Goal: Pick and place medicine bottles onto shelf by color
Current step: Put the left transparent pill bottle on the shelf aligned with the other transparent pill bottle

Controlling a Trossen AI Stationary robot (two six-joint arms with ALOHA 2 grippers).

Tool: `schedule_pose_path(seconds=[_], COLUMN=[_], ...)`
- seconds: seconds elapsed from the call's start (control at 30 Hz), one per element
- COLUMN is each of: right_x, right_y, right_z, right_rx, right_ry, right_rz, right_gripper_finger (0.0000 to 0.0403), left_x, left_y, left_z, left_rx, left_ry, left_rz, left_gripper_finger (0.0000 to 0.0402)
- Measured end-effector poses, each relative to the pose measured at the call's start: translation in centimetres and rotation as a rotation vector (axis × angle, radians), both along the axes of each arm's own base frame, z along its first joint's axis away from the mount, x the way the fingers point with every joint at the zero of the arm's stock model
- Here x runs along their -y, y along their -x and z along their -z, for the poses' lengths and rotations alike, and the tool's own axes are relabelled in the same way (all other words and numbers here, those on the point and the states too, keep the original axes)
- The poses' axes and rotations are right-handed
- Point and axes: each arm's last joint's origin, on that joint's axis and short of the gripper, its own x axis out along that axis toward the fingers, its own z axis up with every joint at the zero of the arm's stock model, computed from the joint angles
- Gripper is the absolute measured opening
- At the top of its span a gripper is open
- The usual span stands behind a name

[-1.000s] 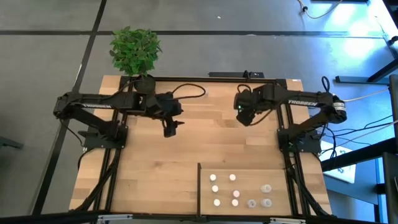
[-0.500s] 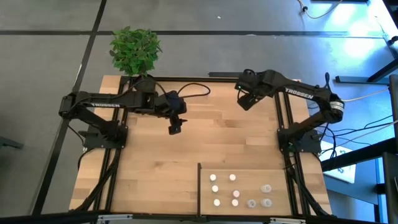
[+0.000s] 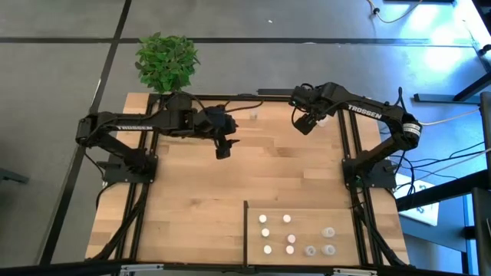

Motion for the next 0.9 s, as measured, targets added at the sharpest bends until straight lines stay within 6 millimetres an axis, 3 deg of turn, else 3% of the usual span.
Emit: schedule_pose_path(seconds=[0.17, 0.33, 0.43, 0.57, 0.9], right_x=[0.0, -0.1, -0.5, -1.3, -3.7], right_y=[-0.5, -2.3, -3.9, -5.2, -6.3], right_z=[0.1, -0.1, -0.6, -0.7, -0.7], right_rx=[0.037, 0.205, 0.322, 0.341, 0.358], right_ry=[-0.065, -0.132, -0.087, -0.028, -0.038], right_rz=[-0.117, -0.349, -0.485, -0.627, -0.694], right_gripper_finger=[0.0222, 0.0222, 0.0222, 0.0222, 0.0222], left_x=[-1.0, -1.8, -1.8, -1.8, -4.3], left_y=[-0.8, -1.0, -0.9, -0.8, -0.8], left_z=[1.4, 1.8, 1.9, 1.9, 2.2], left_rx=[-0.056, -0.071, -0.082, -0.086, -0.097], left_ry=[-0.004, -0.002, 0.000, -0.001, -0.038], left_rz=[-0.015, -0.041, -0.041, -0.041, -0.010], left_gripper_finger=[0.0247, 0.0247, 0.0247, 0.0247, 0.0247])
